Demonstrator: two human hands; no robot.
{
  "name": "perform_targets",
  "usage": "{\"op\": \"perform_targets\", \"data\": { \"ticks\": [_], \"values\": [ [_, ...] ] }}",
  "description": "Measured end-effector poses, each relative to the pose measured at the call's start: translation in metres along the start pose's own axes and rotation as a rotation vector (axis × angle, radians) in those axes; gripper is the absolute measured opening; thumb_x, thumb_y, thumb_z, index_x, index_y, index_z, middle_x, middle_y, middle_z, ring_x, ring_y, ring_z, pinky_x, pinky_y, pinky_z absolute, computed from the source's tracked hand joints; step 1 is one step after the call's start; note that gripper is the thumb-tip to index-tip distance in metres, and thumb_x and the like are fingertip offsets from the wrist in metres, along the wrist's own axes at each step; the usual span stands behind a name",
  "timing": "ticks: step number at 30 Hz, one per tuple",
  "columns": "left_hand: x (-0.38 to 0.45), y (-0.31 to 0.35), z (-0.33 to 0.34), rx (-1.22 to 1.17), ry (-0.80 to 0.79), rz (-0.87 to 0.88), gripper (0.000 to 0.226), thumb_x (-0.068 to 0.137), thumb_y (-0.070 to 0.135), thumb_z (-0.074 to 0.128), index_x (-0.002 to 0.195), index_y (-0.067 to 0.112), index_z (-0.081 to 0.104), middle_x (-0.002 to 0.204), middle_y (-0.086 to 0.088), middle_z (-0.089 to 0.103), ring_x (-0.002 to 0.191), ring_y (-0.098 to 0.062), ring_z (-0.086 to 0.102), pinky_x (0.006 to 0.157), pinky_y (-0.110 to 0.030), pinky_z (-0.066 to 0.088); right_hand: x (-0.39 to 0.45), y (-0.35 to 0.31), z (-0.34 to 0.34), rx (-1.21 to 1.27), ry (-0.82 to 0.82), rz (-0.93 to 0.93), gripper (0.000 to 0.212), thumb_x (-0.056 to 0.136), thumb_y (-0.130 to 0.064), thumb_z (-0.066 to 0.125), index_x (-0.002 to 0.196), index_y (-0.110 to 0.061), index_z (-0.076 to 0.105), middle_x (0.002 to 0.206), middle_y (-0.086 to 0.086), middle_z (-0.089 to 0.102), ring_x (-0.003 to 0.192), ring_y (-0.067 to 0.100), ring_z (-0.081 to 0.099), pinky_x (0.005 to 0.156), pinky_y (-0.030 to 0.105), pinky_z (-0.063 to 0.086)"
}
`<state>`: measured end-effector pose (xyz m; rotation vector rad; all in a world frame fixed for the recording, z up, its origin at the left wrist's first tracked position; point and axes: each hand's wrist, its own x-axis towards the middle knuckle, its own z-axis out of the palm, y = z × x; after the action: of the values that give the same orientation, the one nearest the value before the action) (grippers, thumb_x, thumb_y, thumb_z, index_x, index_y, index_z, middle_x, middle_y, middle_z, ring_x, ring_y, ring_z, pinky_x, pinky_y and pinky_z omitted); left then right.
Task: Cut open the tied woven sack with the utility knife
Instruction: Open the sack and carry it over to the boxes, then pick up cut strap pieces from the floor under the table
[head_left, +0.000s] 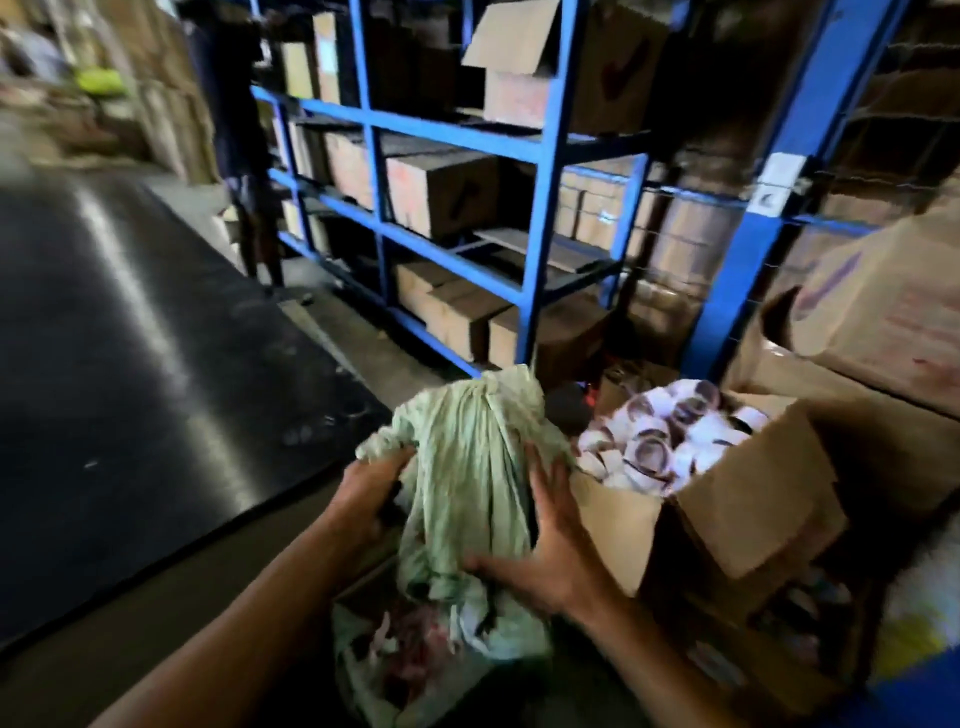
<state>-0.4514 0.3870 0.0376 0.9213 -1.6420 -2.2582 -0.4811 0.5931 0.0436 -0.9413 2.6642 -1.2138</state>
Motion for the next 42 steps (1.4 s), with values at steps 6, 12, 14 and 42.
{"op": "perform_targets", "data": {
  "ticks": [6, 12, 14, 42],
  "values": [
    [0.050, -0.074, 0.000, -0.105, 0.084, -0.374, 0.018, 0.090, 0.026, 0.055, 0.091, 0.010, 0.065, 0.081, -0.013, 0.060, 0.069, -0.022, 0.059, 0.067, -0.033, 0.050, 0.064, 0.055, 0.059, -0.017, -0.116, 0.001, 0.112, 0.052, -0.065, 0.063, 0.144, -0.033, 0.008, 0.152, 0.015, 0.021, 0.141, 0.030, 0.019, 0.118, 0.034, 0.013],
    [0.103, -0.167, -0.031, 0.433, 0.309, -0.540, 0.072, 0.072, 0.075, 0.046, 0.100, 0.012, 0.067, 0.090, -0.008, 0.069, 0.078, -0.024, 0.065, 0.067, -0.028, 0.051, 0.095, 0.149, 0.150, -0.139, -0.319, 0.137, 0.096, 0.065, -0.041, 0.077, 0.143, -0.030, 0.023, 0.143, 0.016, 0.035, 0.133, 0.033, 0.032, 0.107, 0.043, 0.035],
    [0.115, -0.206, -0.042, 0.561, 0.318, -0.475, 0.053, 0.082, 0.061, 0.050, 0.095, 0.013, 0.066, 0.091, -0.004, 0.068, 0.083, -0.019, 0.064, 0.070, -0.025, 0.048, 0.104, 0.189, 0.188, -0.216, -0.384, 0.157, 0.094, 0.068, -0.035, 0.076, 0.143, -0.030, 0.020, 0.146, 0.017, 0.032, 0.134, 0.035, 0.028, 0.109, 0.044, 0.032],
    [0.042, -0.568, -0.350, 1.321, 0.228, -0.285, 0.038, 0.093, 0.036, 0.045, 0.109, 0.004, 0.059, 0.114, -0.014, 0.061, 0.100, -0.027, 0.059, 0.083, -0.038, 0.050, -0.152, 0.281, 0.643, -0.436, -0.714, -0.132, 0.048, 0.083, -0.033, 0.048, 0.124, -0.009, 0.051, 0.111, 0.014, 0.063, 0.101, 0.033, 0.059, 0.085, 0.038, 0.049]
  ]
}}
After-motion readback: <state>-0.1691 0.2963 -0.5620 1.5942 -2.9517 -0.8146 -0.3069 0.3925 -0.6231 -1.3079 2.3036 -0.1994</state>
